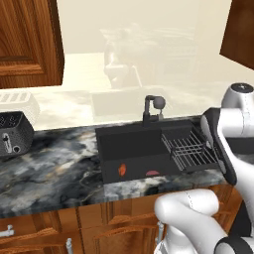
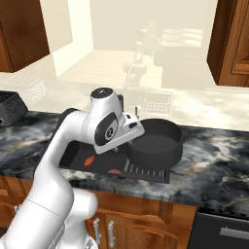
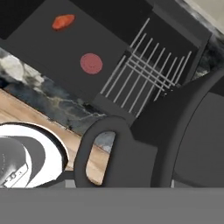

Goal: Dump the sweet potato from the pot into the sink. Then turn on the water and wash the sweet potato. Then turn off the water and put the sweet potato back in the pot.

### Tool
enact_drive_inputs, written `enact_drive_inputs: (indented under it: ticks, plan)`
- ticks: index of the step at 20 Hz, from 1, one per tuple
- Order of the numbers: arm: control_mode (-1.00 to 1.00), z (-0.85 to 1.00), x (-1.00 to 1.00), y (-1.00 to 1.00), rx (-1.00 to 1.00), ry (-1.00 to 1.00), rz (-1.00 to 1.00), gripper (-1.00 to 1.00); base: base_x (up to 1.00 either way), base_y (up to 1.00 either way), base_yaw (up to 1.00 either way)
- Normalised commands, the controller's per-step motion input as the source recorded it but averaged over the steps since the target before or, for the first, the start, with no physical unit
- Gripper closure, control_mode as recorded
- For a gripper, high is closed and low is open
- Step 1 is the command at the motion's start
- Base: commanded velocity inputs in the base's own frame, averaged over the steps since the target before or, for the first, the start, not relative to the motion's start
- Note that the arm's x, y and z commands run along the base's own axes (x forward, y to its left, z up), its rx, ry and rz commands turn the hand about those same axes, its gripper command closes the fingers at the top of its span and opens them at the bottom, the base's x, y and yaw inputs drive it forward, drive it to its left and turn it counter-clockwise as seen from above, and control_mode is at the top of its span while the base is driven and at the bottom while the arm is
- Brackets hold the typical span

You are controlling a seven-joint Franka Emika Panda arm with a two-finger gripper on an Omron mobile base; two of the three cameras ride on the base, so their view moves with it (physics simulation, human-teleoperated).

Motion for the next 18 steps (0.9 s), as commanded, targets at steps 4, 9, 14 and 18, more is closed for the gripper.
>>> enact_drive_inputs:
  ticks: [4,9,14,18]
  plan:
    - [-1.0,-0.29,0.24,-0.82,0.0,0.06,-0.01,1.0,0.0,0.0,0.0]
    - [-1.0,-0.38,0.13,-0.77,0.02,0.03,-0.01,1.0,0.0,0.0,0.0]
    - [-1.0,-0.42,0.13,-0.68,0.09,0.0,0.0,1.0,0.0,0.0,0.0]
    - [-1.0,-0.34,0.19,-0.55,0.06,0.0,0.0,1.0,0.0,0.0,0.0]
